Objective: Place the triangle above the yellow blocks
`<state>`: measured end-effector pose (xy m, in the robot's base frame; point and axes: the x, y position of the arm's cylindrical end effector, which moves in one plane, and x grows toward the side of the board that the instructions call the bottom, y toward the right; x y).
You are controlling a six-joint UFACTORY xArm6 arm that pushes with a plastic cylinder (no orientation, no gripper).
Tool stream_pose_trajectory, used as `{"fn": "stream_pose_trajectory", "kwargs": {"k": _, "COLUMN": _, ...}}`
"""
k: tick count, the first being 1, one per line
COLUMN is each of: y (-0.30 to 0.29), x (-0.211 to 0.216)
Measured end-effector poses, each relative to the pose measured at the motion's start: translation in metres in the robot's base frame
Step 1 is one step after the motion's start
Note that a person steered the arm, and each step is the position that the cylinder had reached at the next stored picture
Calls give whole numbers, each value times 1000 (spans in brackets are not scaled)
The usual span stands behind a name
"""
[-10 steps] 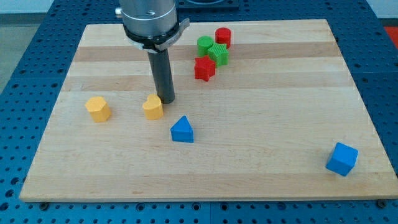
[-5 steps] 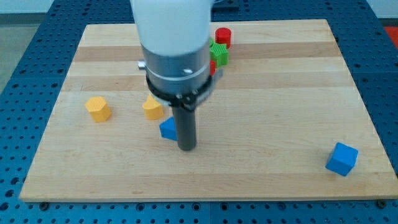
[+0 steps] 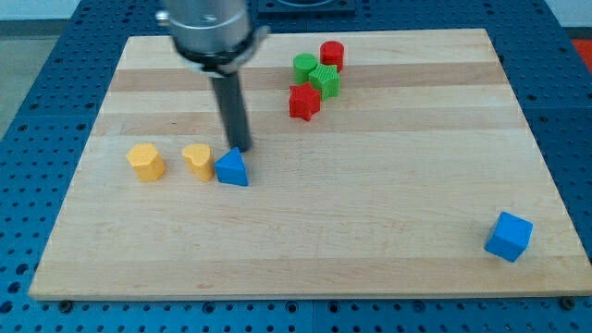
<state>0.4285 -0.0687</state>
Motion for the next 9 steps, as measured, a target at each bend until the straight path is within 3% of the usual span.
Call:
{"fn": "stream_pose_trajectory", "kwargs": {"k": 1, "y": 41, "x": 4}}
{"fn": "stream_pose_trajectory", "kwargs": {"k": 2, "y": 53, "x": 83}}
{"fn": "stream_pose_trajectory", "kwargs": {"k": 3, "y": 30, "x": 111}}
{"fn": "stream_pose_trajectory", "kwargs": {"k": 6, "y": -35, "x": 15}}
{"fn": "stream_pose_trajectory", "kwargs": {"k": 8, "y": -94, "x": 16}}
{"fn": "stream_pose_trajectory", "kwargs": {"k": 9, "y": -94, "x": 11}}
